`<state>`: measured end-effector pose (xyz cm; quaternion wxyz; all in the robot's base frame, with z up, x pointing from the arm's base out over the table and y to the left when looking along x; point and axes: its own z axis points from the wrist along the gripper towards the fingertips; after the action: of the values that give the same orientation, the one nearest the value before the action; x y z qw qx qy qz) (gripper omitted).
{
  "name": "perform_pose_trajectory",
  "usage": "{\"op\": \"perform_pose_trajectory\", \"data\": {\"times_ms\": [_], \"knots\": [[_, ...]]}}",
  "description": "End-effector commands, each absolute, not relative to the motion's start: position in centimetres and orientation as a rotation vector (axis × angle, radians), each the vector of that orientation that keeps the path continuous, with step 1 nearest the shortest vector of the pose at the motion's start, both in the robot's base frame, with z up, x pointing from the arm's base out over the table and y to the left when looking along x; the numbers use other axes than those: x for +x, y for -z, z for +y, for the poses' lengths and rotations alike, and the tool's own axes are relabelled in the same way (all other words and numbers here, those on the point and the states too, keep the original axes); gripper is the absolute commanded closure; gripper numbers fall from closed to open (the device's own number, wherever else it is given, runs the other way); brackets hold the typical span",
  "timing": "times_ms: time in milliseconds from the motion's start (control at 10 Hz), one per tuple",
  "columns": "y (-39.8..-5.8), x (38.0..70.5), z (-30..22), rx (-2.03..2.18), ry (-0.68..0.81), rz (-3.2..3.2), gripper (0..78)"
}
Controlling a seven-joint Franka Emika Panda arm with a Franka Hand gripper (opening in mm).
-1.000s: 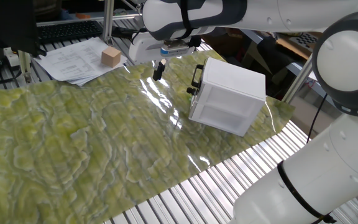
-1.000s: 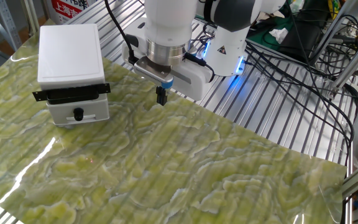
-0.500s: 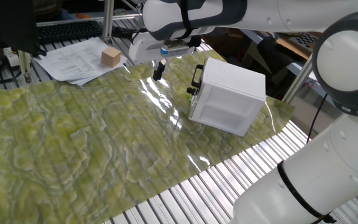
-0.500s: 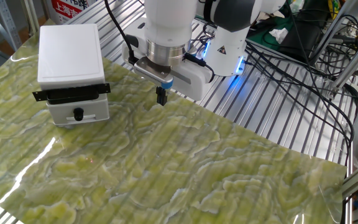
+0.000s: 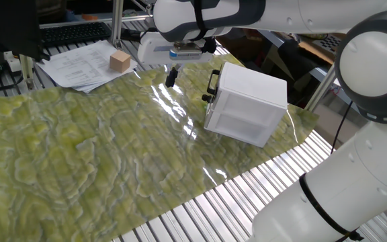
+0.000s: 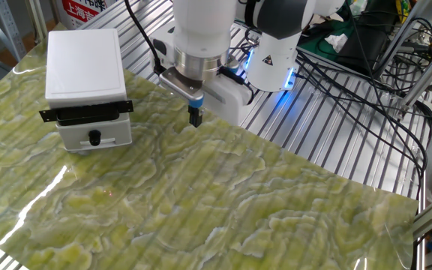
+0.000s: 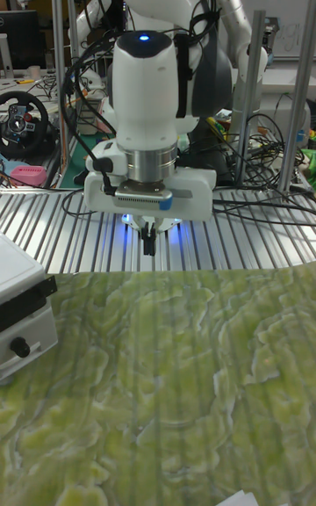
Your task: Take something out of a drawer
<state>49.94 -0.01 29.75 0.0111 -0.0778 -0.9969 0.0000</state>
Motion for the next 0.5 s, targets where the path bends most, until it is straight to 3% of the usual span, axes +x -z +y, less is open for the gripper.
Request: {"op": "perform_pose_trajectory", "data": {"times_ms": [100,500], "knots": [[-30.1,51.5,-0.2,-0.521,0.011,-3.057,77.6],[-30.2,53.0,-1.7,-0.503,0.020,-3.057,77.6]]}}
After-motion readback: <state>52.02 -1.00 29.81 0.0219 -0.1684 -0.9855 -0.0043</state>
